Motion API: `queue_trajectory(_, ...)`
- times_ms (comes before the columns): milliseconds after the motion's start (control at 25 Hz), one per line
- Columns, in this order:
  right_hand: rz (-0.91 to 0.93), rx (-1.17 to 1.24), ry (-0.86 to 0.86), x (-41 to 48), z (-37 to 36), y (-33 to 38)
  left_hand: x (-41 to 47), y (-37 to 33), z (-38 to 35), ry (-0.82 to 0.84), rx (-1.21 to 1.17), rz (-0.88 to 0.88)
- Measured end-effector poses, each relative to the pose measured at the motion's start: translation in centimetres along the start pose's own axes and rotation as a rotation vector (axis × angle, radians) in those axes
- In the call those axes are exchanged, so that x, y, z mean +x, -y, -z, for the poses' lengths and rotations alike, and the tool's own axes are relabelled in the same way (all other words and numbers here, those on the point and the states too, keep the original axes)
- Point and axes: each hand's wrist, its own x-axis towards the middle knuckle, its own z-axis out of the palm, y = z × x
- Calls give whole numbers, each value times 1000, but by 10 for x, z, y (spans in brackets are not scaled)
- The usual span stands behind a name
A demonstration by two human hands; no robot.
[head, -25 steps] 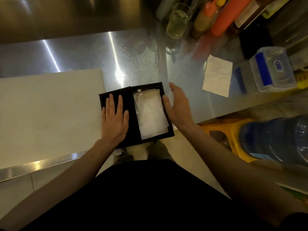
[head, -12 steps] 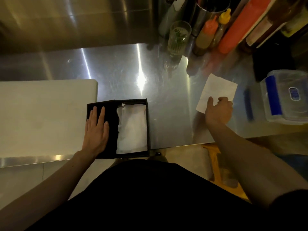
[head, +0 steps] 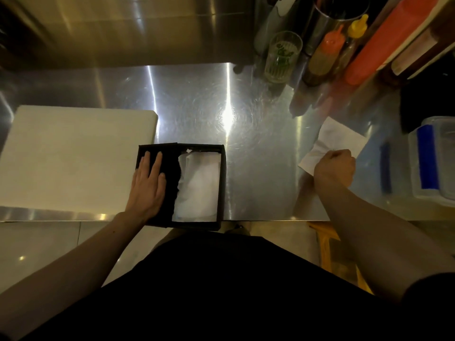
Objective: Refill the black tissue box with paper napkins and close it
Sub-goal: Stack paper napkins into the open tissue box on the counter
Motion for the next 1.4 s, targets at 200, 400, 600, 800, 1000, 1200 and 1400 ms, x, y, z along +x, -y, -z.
queue_trajectory(200, 104, 190, -12, -33, 7, 21, 1, 1, 2, 3, 28, -33)
queue_trajectory(400, 383, 461, 90, -122, 20, 52, 4, 6, 5, 31, 48, -103)
queue_trajectory(600, 466, 561, 256, -226, 22, 79, 6, 10, 7, 51, 18, -136)
queue_trajectory(800, 451, 480, 277, -276, -5, 80, 8, 11, 9, 67, -3, -140)
queue_trajectory(1000, 573, 150, 318, -290, -30, 72, 7, 13, 12, 81, -25, -155)
queue_trajectory(1200, 730, -144, 335, -286, -37, 74, 9, 16, 12, 101, -43, -169)
queue_trajectory(1400, 988, -236, 196, -280, -47, 88, 10, 17, 13, 113, -51, -174)
